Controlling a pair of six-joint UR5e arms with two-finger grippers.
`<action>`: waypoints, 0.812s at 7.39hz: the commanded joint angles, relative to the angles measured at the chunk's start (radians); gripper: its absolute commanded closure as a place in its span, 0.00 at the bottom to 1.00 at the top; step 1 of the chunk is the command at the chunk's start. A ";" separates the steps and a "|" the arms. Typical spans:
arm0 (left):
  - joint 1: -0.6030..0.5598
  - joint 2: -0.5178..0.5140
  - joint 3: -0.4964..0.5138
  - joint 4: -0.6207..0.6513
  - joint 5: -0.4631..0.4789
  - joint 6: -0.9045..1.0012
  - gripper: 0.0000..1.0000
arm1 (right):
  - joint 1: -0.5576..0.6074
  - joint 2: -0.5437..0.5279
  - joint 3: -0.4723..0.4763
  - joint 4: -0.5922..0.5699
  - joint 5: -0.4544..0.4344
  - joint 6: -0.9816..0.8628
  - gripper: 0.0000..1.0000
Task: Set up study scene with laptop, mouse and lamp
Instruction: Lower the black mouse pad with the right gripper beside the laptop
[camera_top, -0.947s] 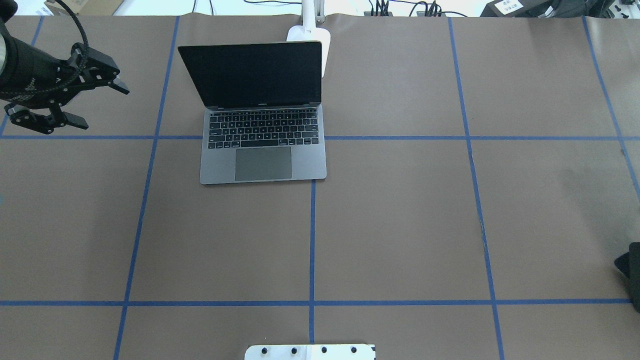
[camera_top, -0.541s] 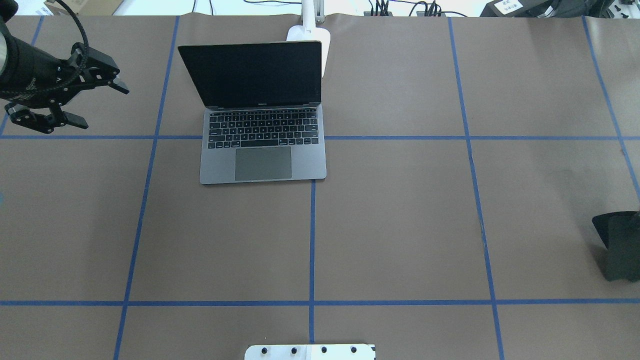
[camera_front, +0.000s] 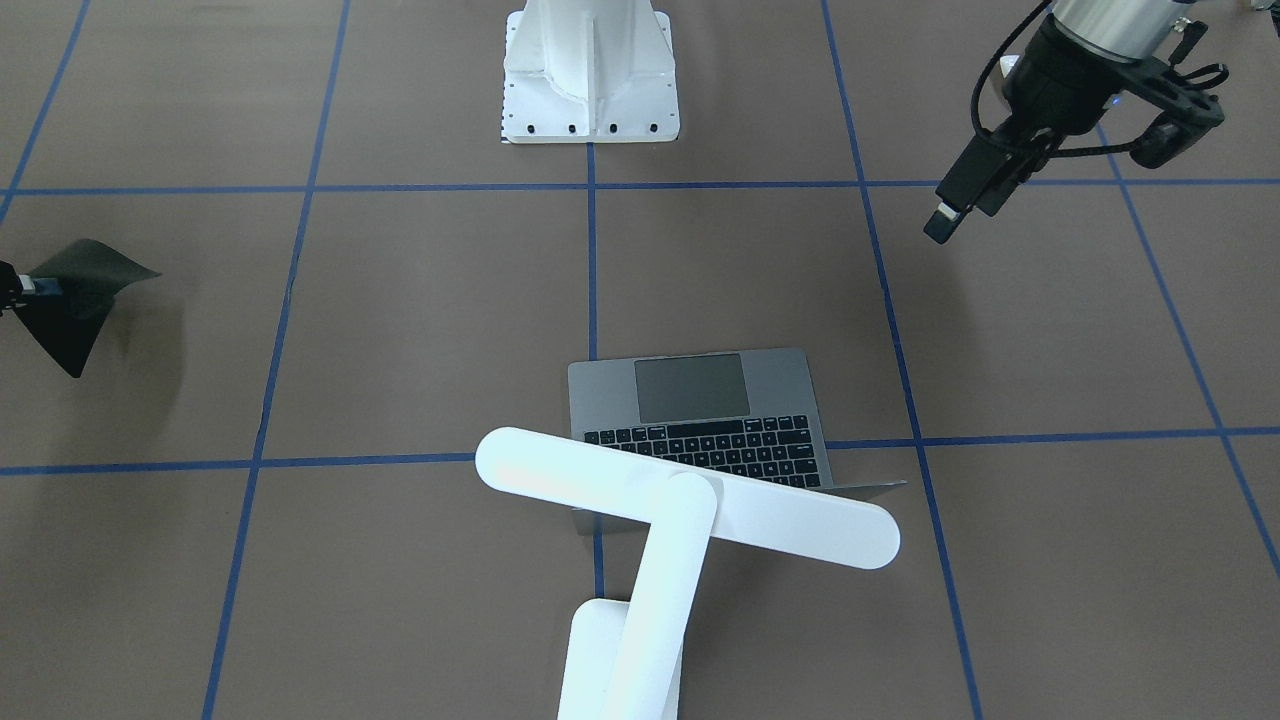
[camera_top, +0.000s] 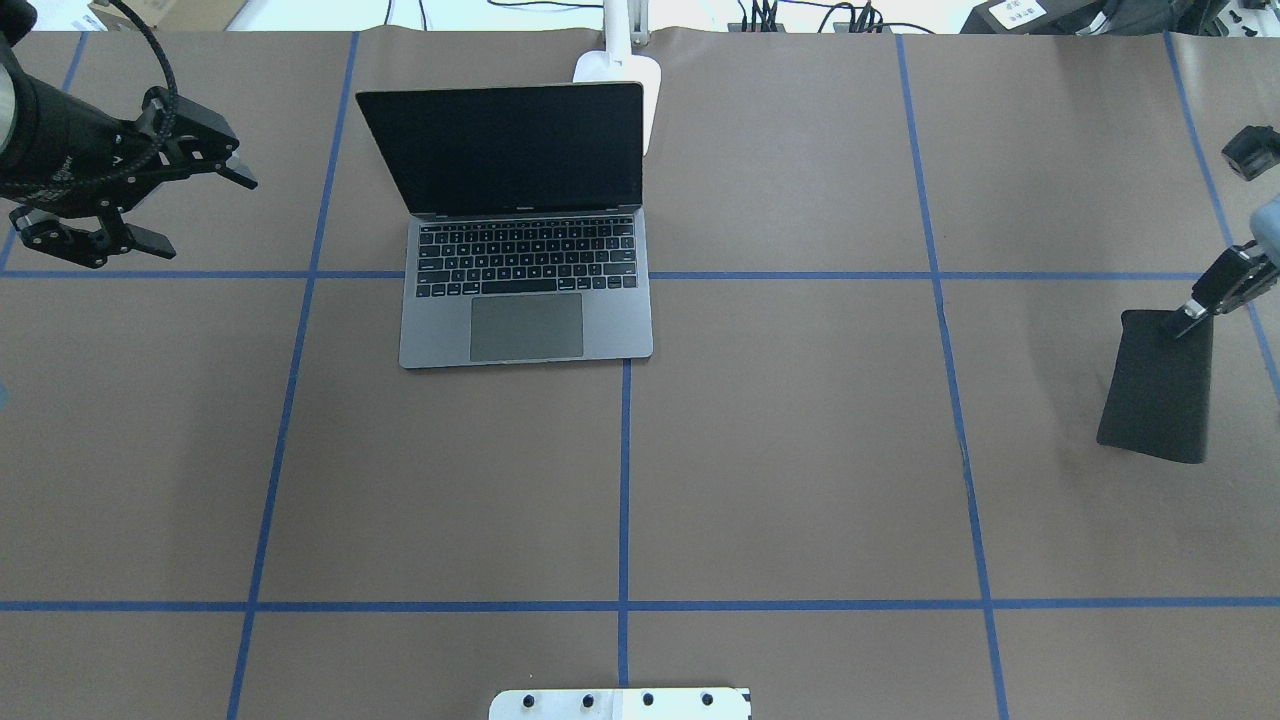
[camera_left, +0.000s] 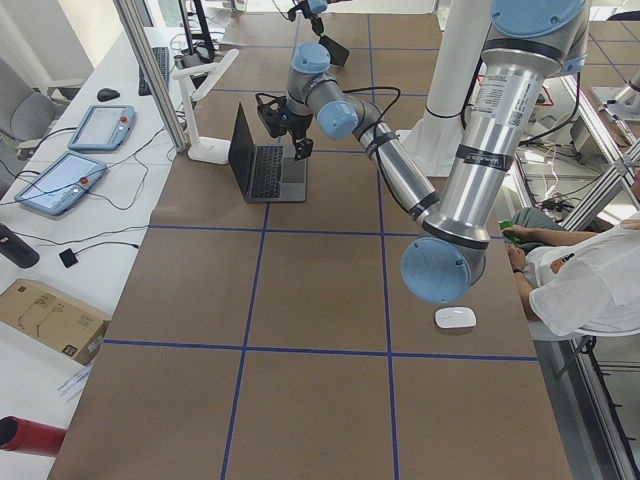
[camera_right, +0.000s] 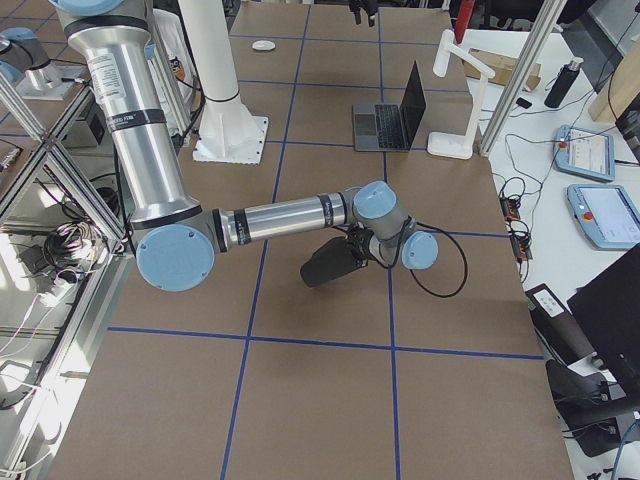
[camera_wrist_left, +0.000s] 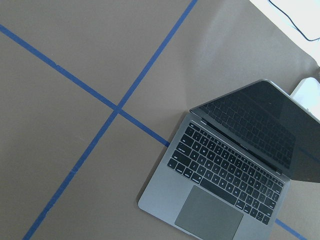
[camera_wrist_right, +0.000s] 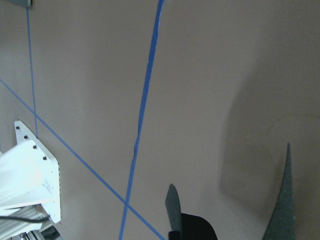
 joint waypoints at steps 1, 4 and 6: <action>0.001 0.001 0.002 0.000 0.000 0.000 0.05 | -0.036 0.081 -0.003 0.002 0.072 0.145 1.00; 0.001 0.006 0.005 0.000 0.000 0.000 0.05 | -0.097 0.114 -0.136 0.142 0.185 0.153 1.00; 0.001 0.009 0.005 0.000 0.000 0.000 0.05 | -0.124 0.221 -0.199 0.154 0.213 0.229 1.00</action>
